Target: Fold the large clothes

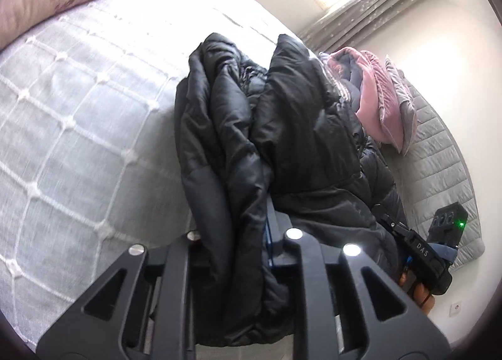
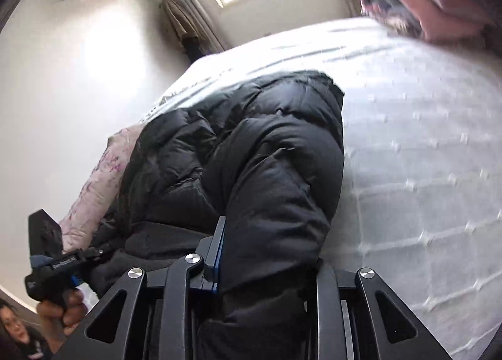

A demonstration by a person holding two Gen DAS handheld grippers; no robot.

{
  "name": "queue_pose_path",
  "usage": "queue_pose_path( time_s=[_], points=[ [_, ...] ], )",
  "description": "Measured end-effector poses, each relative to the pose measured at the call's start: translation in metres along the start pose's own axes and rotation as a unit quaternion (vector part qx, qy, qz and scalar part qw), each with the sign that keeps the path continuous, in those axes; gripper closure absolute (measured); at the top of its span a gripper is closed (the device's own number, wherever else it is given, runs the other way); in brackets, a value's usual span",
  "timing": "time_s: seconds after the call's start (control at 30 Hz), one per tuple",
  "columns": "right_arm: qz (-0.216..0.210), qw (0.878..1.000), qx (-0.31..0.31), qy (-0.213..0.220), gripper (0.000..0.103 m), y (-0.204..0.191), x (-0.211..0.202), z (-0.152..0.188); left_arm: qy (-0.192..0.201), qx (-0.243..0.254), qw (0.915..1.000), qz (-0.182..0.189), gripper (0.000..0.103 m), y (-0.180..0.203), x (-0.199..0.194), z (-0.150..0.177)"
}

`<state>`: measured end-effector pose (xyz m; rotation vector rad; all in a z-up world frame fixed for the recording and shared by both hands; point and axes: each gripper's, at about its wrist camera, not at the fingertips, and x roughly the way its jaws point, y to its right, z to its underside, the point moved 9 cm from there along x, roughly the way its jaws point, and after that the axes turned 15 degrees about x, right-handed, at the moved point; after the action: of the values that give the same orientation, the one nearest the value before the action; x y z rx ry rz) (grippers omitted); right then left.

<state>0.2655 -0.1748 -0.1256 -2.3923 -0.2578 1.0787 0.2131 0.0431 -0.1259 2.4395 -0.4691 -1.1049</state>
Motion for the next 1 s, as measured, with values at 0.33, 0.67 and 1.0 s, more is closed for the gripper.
queue_pose_path(
  time_s=[0.33,0.67,1.0],
  points=[
    [-0.041,0.991,-0.012,0.127,0.079,0.000,-0.024,-0.102,0.095,0.049,0.9936,0.036,0.083,0.050,0.021,-0.098],
    [-0.031,0.984,0.166,0.059,0.066,0.124,0.111,-0.161,0.005,0.064,0.9979,0.012,0.066,0.024,0.162,-0.121],
    [-0.022,0.973,0.219,0.065,0.032,0.169,0.094,-0.166,0.042,0.004,0.9989,0.019,0.041,-0.007,0.143,-0.128]
  ],
)
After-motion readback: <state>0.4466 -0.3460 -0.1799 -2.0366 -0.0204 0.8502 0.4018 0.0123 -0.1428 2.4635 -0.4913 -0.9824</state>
